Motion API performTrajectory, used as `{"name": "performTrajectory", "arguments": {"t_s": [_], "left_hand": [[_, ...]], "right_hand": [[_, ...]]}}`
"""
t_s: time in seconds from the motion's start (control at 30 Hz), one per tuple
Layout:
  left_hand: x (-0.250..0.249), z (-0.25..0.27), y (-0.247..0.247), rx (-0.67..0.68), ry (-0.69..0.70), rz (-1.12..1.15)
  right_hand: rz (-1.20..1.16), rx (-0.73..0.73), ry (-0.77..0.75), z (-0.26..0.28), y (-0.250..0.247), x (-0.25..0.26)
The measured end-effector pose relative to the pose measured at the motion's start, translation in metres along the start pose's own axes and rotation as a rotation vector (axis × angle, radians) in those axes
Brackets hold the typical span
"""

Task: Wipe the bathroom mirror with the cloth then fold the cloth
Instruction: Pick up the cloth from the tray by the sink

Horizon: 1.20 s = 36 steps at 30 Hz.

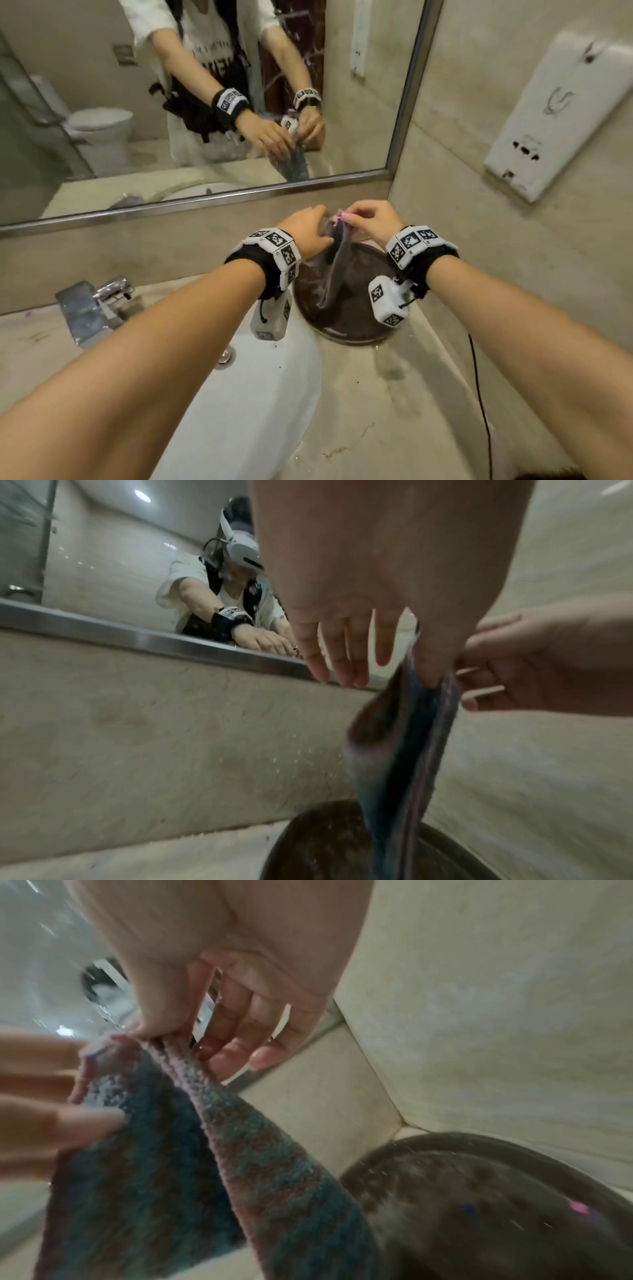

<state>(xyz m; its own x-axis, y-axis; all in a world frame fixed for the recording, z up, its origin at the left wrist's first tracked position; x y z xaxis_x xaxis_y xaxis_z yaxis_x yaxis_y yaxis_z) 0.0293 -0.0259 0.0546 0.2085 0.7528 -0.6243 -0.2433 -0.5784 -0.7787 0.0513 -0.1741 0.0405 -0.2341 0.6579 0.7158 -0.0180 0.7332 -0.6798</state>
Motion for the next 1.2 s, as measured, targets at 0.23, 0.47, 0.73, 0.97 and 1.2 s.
{"name": "performTrajectory", "arguments": {"t_s": [0.23, 0.47, 0.73, 0.97, 1.2], "left_hand": [[-0.041, 0.021, -0.083, -0.208, 0.143, 0.106], [-0.067, 0.053, -0.17, -0.325, 0.242, 0.025], [-0.079, 0.087, -0.228, -0.28, 0.319, -0.036], [-0.095, 0.109, -0.255, -0.195, 0.29, -0.177], [-0.091, 0.122, -0.274, -0.086, 0.225, -0.216]], "right_hand": [[0.01, -0.176, -0.133, -0.015, -0.068, 0.111], [0.063, -0.271, -0.086, -0.022, -0.114, 0.19], [0.057, -0.126, -0.093, -0.008, -0.116, 0.246], [0.191, 0.108, 0.037, 0.016, -0.072, 0.268], [0.292, 0.344, 0.013, 0.033, -0.03, 0.284]]}}
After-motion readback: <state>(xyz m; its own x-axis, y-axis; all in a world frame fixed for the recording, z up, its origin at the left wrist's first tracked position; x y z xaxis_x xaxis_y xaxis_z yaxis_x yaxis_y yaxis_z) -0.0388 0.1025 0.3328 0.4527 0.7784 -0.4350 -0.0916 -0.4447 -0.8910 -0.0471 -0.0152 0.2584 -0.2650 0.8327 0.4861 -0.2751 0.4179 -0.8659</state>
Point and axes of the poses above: each hand's wrist, its own z-axis away from the middle knuckle, its own y-axis out of the palm, x = y × z, the point moved 4 cm from there along -z, towards the middle knuckle, and after that the axes turned 15 degrees about z, right-handed, at the moved point
